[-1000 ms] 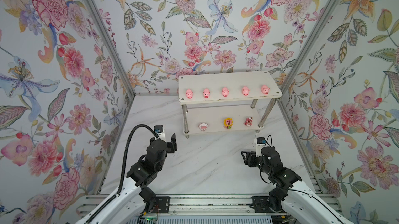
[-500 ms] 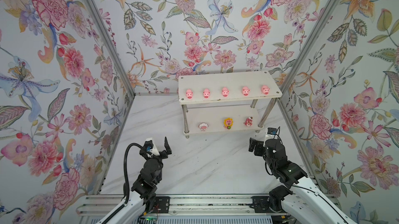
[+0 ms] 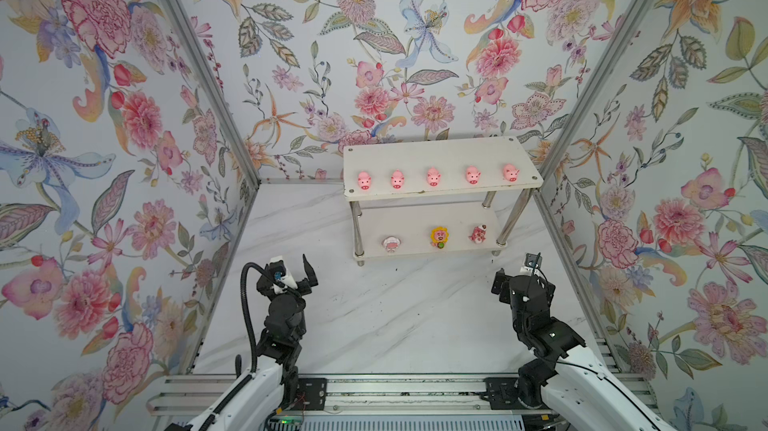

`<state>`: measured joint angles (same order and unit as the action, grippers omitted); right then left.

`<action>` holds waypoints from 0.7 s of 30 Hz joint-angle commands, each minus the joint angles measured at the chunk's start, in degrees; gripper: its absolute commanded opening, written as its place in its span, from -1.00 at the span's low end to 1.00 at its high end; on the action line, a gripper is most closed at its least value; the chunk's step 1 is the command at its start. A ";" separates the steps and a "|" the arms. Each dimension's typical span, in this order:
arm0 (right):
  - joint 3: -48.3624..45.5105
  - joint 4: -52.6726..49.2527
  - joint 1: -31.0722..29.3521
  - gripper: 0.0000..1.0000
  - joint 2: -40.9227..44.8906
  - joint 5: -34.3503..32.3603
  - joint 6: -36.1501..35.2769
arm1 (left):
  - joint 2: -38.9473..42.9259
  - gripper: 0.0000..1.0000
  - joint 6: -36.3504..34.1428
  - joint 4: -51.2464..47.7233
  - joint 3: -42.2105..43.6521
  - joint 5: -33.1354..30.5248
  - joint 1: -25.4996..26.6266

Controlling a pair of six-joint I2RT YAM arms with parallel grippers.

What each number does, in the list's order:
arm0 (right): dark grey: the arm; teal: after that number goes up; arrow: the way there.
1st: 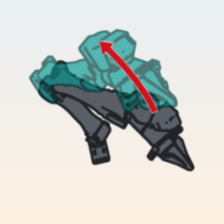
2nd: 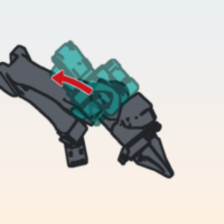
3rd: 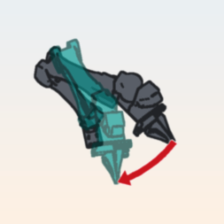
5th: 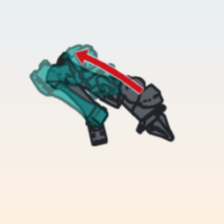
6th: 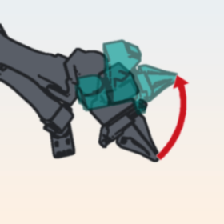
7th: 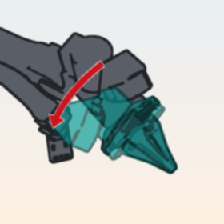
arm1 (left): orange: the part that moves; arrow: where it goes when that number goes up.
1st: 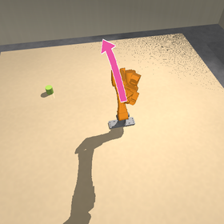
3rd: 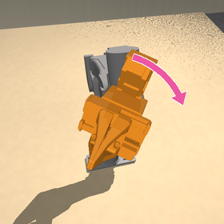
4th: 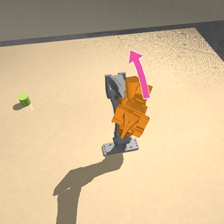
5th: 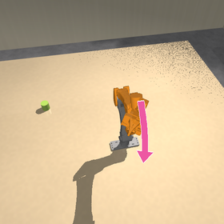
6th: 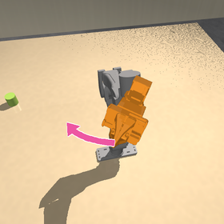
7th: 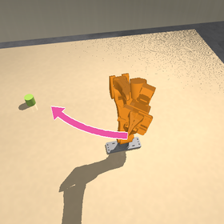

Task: Place and organize the plastic toys onto the shelf

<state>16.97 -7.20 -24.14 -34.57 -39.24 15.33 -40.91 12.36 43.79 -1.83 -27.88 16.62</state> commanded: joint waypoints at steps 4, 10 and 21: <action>-5.45 10.37 2.62 0.98 9.24 -4.71 -1.81 | -4.12 0.99 -5.37 2.72 -2.00 -2.77 -1.82; -8.31 10.40 4.95 0.98 13.91 -1.31 -6.71 | -13.91 0.98 -3.55 10.28 0.84 -2.47 -4.89; -6.61 32.30 9.99 0.98 -18.09 3.74 -8.14 | -36.60 0.98 -12.64 57.60 7.99 5.90 -9.35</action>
<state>7.16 15.97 -15.31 -47.22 -36.62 8.29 -73.49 1.87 79.66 -0.64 -21.96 8.14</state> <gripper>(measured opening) 0.992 0.993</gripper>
